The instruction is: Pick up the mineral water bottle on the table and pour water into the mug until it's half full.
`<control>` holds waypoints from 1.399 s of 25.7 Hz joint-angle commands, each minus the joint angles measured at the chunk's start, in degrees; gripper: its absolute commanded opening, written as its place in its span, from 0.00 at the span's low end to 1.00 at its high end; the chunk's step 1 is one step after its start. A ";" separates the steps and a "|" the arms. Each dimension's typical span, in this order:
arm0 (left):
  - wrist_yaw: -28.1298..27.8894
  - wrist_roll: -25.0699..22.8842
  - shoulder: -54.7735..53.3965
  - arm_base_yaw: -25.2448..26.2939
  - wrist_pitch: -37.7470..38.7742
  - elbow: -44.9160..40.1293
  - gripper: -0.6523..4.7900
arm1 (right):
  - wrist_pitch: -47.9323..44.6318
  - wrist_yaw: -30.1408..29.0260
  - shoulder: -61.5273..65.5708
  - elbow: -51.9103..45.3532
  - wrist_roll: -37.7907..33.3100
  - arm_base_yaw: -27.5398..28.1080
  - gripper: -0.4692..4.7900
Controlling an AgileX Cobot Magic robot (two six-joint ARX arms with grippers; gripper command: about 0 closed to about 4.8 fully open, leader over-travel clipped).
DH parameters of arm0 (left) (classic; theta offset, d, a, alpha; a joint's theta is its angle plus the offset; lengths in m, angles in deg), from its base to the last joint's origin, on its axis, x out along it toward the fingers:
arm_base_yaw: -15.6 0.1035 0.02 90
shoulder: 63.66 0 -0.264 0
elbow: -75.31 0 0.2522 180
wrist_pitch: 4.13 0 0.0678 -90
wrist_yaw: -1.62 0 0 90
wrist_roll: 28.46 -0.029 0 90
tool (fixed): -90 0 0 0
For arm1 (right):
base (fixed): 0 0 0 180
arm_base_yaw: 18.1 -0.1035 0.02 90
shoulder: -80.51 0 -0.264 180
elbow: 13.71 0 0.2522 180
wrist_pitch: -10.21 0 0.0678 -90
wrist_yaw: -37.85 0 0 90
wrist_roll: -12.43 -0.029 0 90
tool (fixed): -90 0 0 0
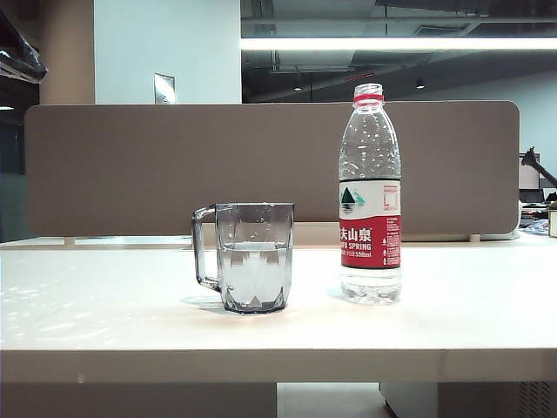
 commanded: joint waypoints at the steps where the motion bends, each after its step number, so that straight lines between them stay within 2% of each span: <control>1: 0.24 -0.04 0.04 0.02 -0.31 0.11 0.11 | -0.61 0.09 -0.07 -0.42 0.15 3.91 0.08; 4: 0.24 -0.04 0.04 0.02 -0.31 0.11 0.11 | -0.61 -0.04 -0.07 -0.42 0.13 5.86 0.08; 9: 0.24 -0.04 0.04 0.02 -0.31 0.11 0.11 | -0.61 -0.09 -0.07 -0.42 0.04 5.73 0.08; 14: 0.22 -0.04 0.04 0.02 -0.31 0.11 0.11 | -0.61 0.00 -0.07 -0.42 -4.31 4.92 0.08; 23: 0.35 -0.04 0.74 -0.11 -0.04 -0.02 0.11 | -0.63 -0.02 -0.07 -0.42 -4.28 4.35 0.08; 24: -1.55 -0.17 1.62 -0.11 -0.11 -0.11 0.11 | -0.63 -0.04 -0.07 -0.42 -4.28 4.35 0.08; 26: -2.25 -3.48 2.71 0.22 -1.92 -1.11 0.11 | -0.63 0.09 -0.07 -0.42 -4.28 4.35 0.08; 28: -2.12 -4.50 5.92 4.52 -9.62 -5.88 0.11 | -0.63 0.09 -0.07 -0.42 -4.28 4.35 0.08; 30: -2.10 -3.13 8.68 8.37 -15.50 -9.97 0.11 | -0.63 0.09 -0.07 -0.42 -4.28 4.35 0.08; 31: -1.16 -0.61 12.00 12.33 -21.05 -14.34 0.11 | -0.63 0.09 -0.07 -0.42 -4.28 4.35 0.08; 33: -0.85 1.27 15.78 15.61 -24.26 -17.99 0.11 | -0.63 0.09 -0.07 -0.42 -4.28 4.35 0.08; 36: -0.83 1.07 21.31 19.30 -24.74 -21.81 0.11 | -0.63 0.09 -0.07 -0.42 -4.28 4.35 0.08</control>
